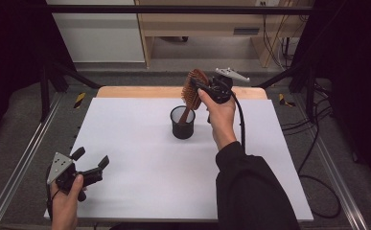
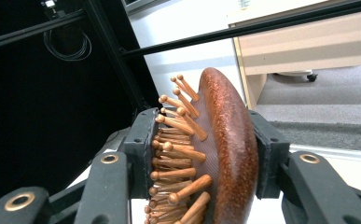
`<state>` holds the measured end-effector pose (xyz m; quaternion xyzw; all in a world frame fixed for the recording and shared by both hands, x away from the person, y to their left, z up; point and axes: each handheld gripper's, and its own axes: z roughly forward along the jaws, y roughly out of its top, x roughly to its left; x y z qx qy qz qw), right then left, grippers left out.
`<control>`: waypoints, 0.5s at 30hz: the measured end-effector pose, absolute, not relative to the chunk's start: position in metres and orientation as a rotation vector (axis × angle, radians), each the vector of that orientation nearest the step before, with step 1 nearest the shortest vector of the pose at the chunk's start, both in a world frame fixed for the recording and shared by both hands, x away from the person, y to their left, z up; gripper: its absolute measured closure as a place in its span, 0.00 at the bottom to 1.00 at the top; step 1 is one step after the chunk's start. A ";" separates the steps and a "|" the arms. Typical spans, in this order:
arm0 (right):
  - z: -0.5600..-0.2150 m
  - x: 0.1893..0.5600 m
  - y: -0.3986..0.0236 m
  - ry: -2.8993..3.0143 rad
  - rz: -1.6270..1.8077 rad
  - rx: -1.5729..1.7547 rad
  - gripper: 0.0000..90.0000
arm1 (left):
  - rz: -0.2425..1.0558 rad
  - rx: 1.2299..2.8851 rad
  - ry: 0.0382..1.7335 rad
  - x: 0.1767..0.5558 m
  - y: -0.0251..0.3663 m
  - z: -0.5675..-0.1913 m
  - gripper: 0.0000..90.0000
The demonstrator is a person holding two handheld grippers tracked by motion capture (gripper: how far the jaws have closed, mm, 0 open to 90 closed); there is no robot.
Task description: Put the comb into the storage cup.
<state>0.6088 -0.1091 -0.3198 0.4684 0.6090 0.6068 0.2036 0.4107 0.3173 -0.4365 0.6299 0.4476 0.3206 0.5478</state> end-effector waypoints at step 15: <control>-0.324 0.611 -0.105 1.716 1.694 1.312 0.57 | 0.756 1.497 1.055 0.411 0.316 -0.437 0.03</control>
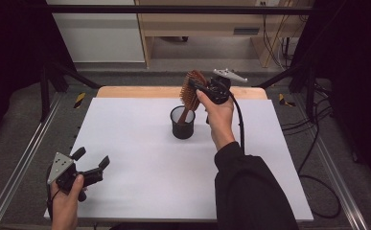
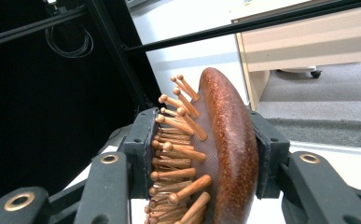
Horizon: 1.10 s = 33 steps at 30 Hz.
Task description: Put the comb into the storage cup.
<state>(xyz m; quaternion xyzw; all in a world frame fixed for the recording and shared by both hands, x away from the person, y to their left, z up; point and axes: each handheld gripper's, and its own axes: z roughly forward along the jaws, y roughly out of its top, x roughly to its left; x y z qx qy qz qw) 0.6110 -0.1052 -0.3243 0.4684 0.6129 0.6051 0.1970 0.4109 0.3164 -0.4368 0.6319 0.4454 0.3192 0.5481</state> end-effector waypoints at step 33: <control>-0.342 0.614 -0.099 1.741 1.713 1.340 0.57 | 0.749 1.514 1.044 0.411 0.314 -0.437 0.03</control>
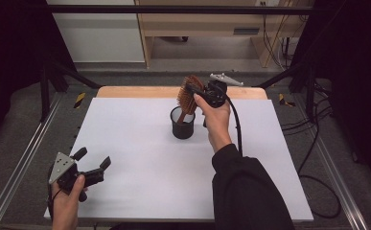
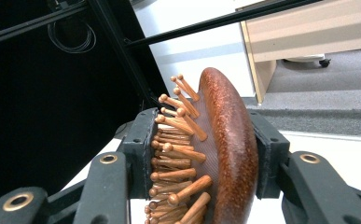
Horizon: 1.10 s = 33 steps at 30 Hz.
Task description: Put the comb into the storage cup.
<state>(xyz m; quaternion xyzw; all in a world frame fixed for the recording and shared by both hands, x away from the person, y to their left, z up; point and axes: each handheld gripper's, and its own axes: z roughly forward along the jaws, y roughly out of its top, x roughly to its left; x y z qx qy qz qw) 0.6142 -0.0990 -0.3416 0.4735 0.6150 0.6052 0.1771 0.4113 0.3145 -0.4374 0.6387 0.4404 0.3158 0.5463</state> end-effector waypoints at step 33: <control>-0.349 0.637 -0.099 1.780 1.699 1.376 0.55 | 0.735 1.526 1.037 0.412 0.312 -0.438 0.03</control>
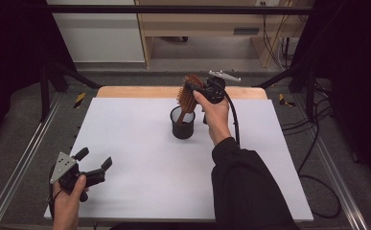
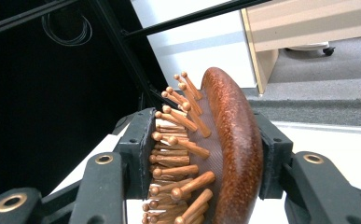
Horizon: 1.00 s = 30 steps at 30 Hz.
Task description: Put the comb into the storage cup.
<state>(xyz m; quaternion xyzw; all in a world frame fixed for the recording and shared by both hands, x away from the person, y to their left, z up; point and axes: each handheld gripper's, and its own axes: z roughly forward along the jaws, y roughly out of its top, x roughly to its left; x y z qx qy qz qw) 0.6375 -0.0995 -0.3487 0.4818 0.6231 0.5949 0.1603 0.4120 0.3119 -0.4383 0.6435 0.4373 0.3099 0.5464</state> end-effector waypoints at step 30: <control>-0.355 0.646 -0.114 1.802 1.651 1.401 0.49 | 0.727 1.537 1.035 0.413 0.310 -0.439 0.03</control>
